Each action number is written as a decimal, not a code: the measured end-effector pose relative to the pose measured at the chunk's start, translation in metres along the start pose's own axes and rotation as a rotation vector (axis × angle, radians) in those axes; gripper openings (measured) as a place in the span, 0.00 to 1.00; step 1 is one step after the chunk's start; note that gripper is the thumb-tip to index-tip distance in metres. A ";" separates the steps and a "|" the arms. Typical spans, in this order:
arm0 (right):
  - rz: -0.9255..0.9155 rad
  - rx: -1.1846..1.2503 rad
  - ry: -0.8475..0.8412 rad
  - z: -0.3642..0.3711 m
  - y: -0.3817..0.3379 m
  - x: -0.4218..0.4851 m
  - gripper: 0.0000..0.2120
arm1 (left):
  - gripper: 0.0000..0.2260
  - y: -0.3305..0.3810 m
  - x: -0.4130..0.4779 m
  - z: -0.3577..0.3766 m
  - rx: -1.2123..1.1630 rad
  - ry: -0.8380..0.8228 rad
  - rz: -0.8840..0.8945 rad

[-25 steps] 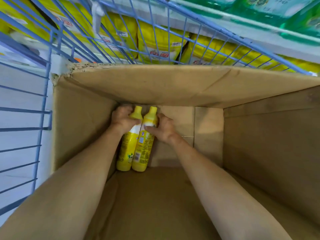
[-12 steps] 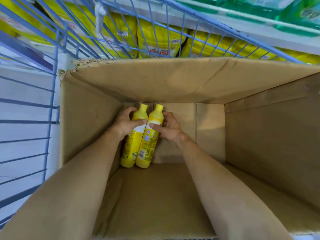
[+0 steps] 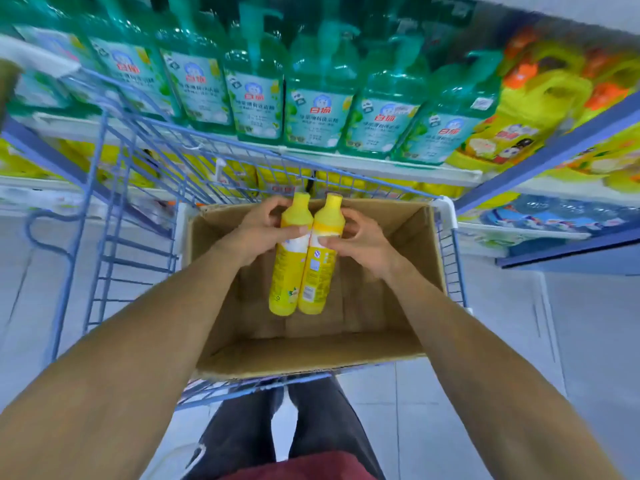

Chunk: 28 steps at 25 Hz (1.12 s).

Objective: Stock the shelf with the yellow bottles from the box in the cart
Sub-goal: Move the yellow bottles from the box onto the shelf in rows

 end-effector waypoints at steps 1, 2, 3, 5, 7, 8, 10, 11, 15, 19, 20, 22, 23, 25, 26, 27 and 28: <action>-0.030 0.005 0.023 -0.022 -0.025 -0.014 0.34 | 0.25 0.033 -0.011 0.010 0.003 -0.034 0.043; -0.074 0.005 0.049 -0.043 -0.049 -0.025 0.32 | 0.26 0.063 -0.022 0.018 0.012 -0.058 0.082; -0.125 -0.004 0.073 -0.062 -0.072 -0.036 0.30 | 0.26 0.091 -0.032 0.026 0.016 -0.078 0.121; -0.207 -0.009 0.137 -0.098 -0.119 -0.061 0.28 | 0.23 0.146 -0.055 0.044 0.026 -0.109 0.212; -0.290 0.001 0.230 -0.132 -0.161 -0.090 0.28 | 0.21 0.199 -0.078 0.063 0.053 -0.140 0.326; -0.339 0.000 0.267 -0.147 -0.180 -0.102 0.28 | 0.21 0.223 -0.088 0.070 0.072 -0.151 0.374; -0.424 0.015 0.332 -0.175 -0.214 -0.124 0.27 | 0.23 0.268 -0.107 0.085 0.102 -0.162 0.460; -0.467 0.030 0.366 -0.191 -0.230 -0.135 0.27 | 0.23 0.292 -0.117 0.095 0.104 -0.164 0.505; -0.626 0.062 0.443 -0.249 -0.278 -0.163 0.25 | 0.20 0.367 -0.140 0.132 0.118 -0.174 0.677; -0.714 0.068 0.507 -0.319 -0.311 -0.172 0.23 | 0.22 0.427 -0.139 0.178 0.119 -0.187 0.800; -0.733 0.058 0.504 -0.337 -0.318 -0.172 0.24 | 0.21 0.440 -0.138 0.191 0.115 -0.183 0.821; -0.776 0.035 0.506 -0.375 -0.334 -0.173 0.24 | 0.20 0.466 -0.131 0.217 0.091 -0.153 0.866; -0.795 0.029 0.511 -0.392 -0.340 -0.172 0.25 | 0.19 0.478 -0.126 0.228 0.086 -0.134 0.890; -0.827 0.034 0.505 -0.423 -0.351 -0.165 0.26 | 0.20 0.500 -0.117 0.249 0.086 -0.106 0.929; -0.844 0.033 0.502 -0.438 -0.355 -0.159 0.27 | 0.20 0.510 -0.110 0.257 0.091 -0.087 0.951; -0.859 0.027 0.507 -0.450 -0.358 -0.152 0.27 | 0.21 0.518 -0.103 0.264 0.093 -0.066 0.970; -0.870 0.031 0.506 -0.460 -0.360 -0.144 0.27 | 0.21 0.523 -0.096 0.268 0.093 -0.042 0.984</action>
Point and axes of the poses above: each hand's wrist, its own x-axis towards the middle knuckle, its own z-axis out of the palm, y = z × x, the point moved 6 cm from there along x, towards the middle knuckle, and after that the axes turned 10 degrees about -x, right-handed, at the moved point
